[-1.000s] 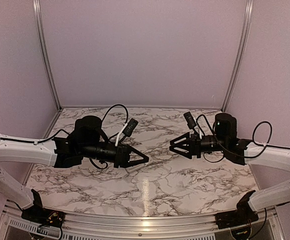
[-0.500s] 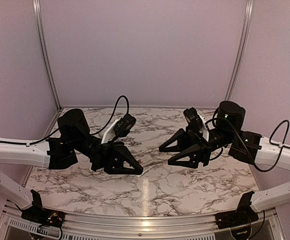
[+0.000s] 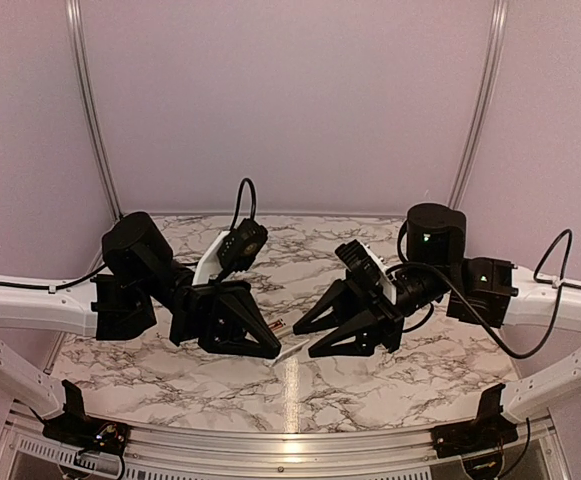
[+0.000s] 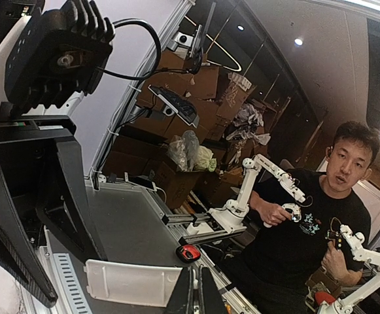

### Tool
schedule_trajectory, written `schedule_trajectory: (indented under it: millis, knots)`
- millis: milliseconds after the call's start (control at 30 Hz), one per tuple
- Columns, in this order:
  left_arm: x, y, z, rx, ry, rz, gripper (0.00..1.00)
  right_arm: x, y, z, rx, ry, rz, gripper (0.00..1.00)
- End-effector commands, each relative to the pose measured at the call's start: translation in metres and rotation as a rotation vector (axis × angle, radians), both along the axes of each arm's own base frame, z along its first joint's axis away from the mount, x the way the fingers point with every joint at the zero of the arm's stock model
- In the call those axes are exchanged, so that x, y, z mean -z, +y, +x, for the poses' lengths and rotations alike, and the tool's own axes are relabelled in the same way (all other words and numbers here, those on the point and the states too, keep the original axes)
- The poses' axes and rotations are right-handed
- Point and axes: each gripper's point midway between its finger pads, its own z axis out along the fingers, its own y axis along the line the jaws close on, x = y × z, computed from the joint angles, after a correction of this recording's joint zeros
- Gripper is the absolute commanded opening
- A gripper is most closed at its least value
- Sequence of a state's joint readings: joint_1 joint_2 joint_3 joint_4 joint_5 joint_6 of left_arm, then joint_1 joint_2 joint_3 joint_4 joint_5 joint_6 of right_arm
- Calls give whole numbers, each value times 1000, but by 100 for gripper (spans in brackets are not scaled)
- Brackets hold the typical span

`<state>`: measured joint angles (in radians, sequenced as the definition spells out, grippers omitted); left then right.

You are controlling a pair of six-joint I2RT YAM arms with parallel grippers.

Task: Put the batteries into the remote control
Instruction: Pass from the left arm to the right

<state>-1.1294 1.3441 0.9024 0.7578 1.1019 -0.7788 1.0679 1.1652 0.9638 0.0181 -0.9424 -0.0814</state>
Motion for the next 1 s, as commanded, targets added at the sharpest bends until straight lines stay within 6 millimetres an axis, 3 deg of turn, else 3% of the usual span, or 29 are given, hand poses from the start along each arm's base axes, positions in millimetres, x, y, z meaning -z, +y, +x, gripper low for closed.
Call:
schedule_trajectory:
  millis: [0,400,600,633,700,767,867,967]
  knots:
    - [-17,5,-6,18,-35,-63,0,-13,4,-4,-12,-20,11,34]
    - [-14,4,-5,21,-40,-74,0,-21,7,-17,-76,-20,24,17]
    - [-12,1,-3,10,-36,-71,0,-24,6,-20,-97,-8,28,3]
    - [-12,1,-2,4,-34,-68,6,-25,4,-22,-103,-3,31,0]
    - [-10,-2,3,-22,-37,-63,35,-28,3,-23,-110,6,32,0]
    - [-8,-4,11,-74,-47,-52,56,-30,2,-24,-110,15,29,0]
    - [-8,-3,34,-209,-63,-38,77,-26,5,-19,-80,31,11,0]
    - [-11,8,70,-453,-149,-14,91,-9,14,-6,-31,85,-67,0]
